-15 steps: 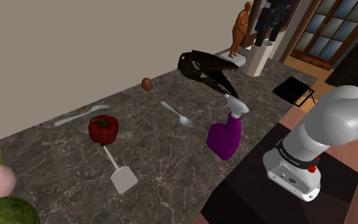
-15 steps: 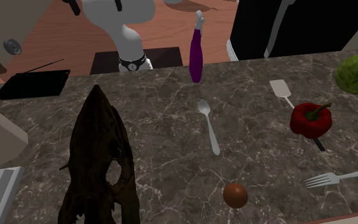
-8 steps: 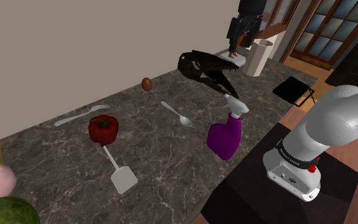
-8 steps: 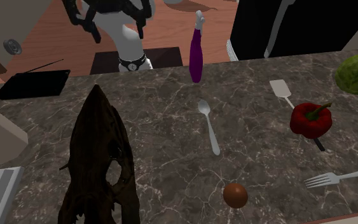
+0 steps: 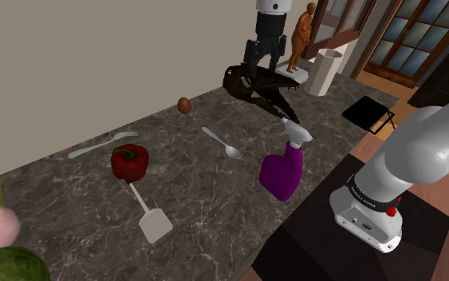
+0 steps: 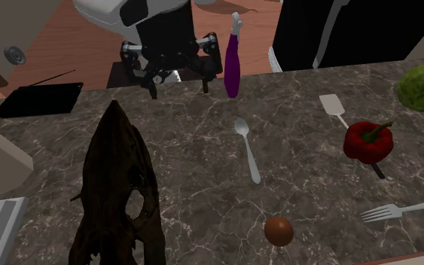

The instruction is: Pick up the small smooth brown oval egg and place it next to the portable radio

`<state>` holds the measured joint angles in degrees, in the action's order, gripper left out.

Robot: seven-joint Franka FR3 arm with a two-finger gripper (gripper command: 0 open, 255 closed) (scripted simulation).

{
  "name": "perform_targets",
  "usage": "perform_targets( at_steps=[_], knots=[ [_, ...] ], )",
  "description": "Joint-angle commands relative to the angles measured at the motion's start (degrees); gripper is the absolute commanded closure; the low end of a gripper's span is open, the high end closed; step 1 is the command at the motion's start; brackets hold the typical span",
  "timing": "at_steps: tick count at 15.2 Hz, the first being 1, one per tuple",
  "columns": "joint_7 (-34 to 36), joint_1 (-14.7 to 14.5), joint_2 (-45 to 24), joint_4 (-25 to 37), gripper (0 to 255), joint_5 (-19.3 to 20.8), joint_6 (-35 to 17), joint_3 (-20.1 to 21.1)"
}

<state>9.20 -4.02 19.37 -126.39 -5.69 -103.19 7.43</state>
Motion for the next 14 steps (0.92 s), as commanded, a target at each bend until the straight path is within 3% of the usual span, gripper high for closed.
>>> perform_targets(
  at_steps=[1,14],
  knots=[
    [1.0,-0.2,-3.8,2.0,0,0.1,-1.8,0.8],
    [9.6,-3.8,-32.0,23.5,0,4.8,-8.2,5.0]
  ],
)
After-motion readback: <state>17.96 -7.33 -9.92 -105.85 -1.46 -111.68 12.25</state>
